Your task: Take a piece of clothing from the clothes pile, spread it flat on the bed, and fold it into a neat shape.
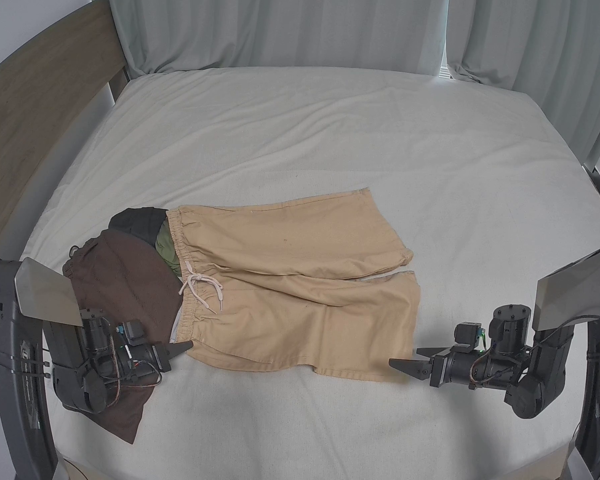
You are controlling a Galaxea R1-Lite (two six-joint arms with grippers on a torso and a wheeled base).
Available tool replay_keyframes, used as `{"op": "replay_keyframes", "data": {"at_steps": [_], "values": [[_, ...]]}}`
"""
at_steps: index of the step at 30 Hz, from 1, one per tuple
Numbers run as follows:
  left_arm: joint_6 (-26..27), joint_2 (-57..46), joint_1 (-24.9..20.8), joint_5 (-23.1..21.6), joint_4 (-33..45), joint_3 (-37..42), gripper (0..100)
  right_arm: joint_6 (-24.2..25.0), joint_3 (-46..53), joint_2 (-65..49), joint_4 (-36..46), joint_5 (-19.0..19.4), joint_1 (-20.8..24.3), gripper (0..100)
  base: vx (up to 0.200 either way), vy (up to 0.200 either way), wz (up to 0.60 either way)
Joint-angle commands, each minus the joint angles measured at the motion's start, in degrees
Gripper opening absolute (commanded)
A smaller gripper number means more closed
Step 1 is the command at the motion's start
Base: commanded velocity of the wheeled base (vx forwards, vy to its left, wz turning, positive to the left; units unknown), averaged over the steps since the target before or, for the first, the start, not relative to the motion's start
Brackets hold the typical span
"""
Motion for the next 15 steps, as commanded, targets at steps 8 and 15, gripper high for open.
{"op": "replay_keyframes", "data": {"at_steps": [8,15], "values": [[-0.01,0.09,0.11,-0.01,-0.01,0.05,0,-0.10,-0.48,3.17,-0.03,0.21,-0.60,100,0.000,0.000,0.00],[-0.01,0.09,0.20,-0.01,-0.01,0.05,0,-0.19,-0.48,3.52,-0.03,0.29,-1.30,100,0.000,0.000,0.00]]}}
